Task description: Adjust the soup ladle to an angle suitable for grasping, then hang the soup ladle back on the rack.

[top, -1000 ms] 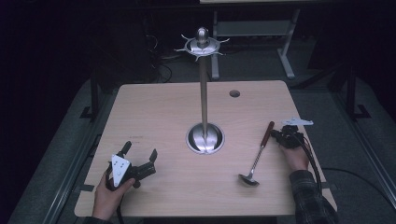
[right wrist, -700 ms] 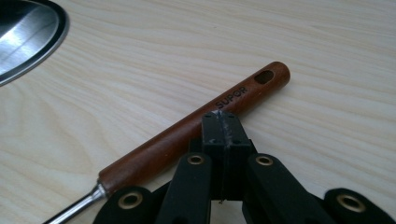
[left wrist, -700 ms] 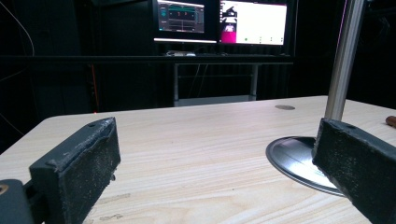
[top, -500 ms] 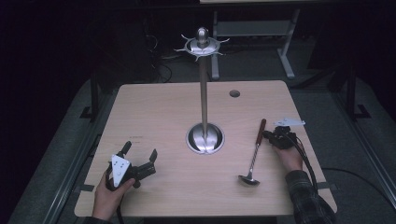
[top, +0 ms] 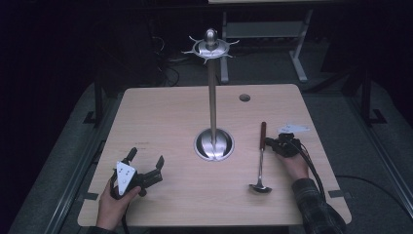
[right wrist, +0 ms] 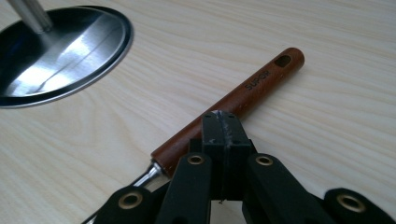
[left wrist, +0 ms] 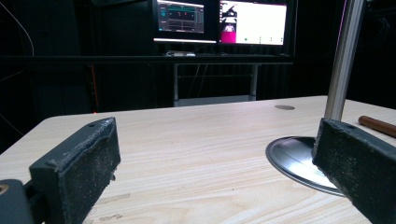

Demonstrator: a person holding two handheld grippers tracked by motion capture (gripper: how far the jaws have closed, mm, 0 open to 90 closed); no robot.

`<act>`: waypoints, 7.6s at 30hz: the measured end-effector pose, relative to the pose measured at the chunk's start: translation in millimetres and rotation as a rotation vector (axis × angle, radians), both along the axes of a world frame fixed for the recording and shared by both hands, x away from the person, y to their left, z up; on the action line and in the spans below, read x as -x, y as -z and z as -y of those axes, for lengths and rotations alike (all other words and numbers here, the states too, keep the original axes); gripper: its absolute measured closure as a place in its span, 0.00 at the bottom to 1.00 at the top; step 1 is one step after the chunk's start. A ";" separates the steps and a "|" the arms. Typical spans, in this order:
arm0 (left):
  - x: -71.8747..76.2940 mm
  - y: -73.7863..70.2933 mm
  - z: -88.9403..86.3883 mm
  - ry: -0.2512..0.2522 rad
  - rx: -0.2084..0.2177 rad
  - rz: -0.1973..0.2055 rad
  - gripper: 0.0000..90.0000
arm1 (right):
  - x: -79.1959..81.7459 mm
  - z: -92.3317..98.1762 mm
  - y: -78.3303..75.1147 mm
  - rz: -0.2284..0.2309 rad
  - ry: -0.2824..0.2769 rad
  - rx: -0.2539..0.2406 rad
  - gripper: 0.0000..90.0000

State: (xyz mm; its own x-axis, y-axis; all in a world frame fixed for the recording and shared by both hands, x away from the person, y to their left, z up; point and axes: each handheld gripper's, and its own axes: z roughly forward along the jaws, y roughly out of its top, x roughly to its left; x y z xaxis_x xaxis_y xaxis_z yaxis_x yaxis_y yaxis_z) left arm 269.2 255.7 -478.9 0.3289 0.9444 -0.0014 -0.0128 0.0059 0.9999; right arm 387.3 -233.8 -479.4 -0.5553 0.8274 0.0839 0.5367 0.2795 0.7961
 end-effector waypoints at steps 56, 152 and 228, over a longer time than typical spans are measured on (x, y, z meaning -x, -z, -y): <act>0.1 0.0 -0.5 0.001 0.007 0.001 0.00 | 67.3 -71.5 -37.7 -0.393 -0.301 0.241 1.00; 0.4 0.1 -0.4 0.001 0.005 0.003 0.00 | -42.1 -31.3 -67.0 -0.437 -0.075 0.228 0.78; -0.1 0.0 -0.9 0.003 0.008 0.001 0.00 | 5.7 6.2 -117.3 -0.028 0.017 -0.057 0.82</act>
State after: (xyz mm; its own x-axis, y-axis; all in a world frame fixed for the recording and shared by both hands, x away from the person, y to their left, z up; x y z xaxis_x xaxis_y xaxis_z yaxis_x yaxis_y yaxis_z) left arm 269.3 256.7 -478.9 0.3320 0.9432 -0.0091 -0.0133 0.0144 0.9998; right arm 381.7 -240.0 -362.1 -0.5382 0.8300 0.1461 0.5629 0.2251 0.7953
